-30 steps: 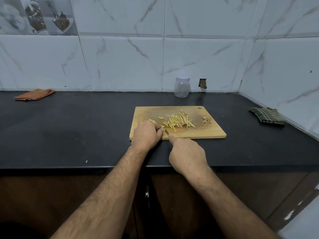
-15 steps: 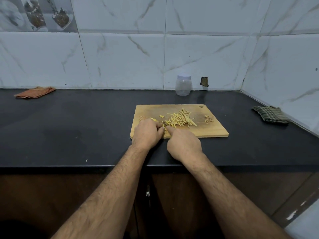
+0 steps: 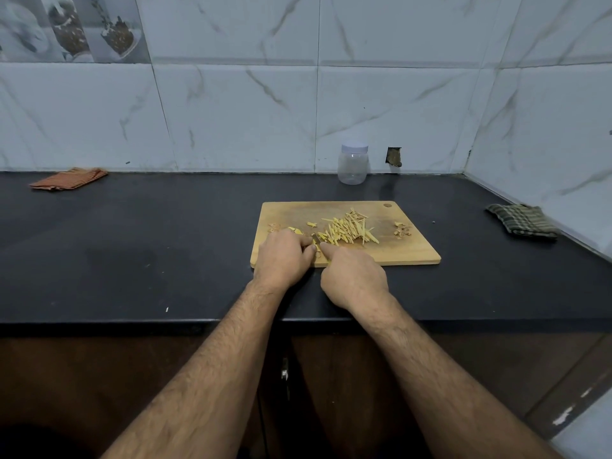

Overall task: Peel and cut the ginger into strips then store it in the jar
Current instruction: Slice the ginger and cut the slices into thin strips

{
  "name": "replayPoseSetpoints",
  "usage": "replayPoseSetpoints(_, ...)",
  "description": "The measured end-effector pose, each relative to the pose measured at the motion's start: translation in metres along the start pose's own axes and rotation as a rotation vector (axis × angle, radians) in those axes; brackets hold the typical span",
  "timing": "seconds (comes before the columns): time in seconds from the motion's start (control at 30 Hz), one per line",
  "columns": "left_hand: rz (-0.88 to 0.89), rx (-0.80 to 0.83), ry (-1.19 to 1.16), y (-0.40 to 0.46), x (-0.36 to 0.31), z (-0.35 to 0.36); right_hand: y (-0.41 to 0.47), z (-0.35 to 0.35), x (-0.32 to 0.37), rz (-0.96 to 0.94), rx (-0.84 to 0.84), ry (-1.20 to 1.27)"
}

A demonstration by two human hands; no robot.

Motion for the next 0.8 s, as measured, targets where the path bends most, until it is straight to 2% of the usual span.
replayPoseSetpoints(0.27,-0.008,-0.012,0.004,0.0004,0.0000,0.0005,-0.0001,-0.0014,-0.0007,-0.001,0.036,-0.008)
replayPoseSetpoints(0.8,0.002,0.017,0.015,0.0038,0.0007,0.0017,0.0049,0.0010,0.0041,-0.022,0.007,0.002)
Point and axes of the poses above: each hand's wrist, its own y-axis towards the middle knuckle, its own z-axis out of the palm, x = y × z, the point moved 4 cm from there along y, towards the middle knuckle, and after that the axes turned 11 degrees about -z, right-handed, at the moved point
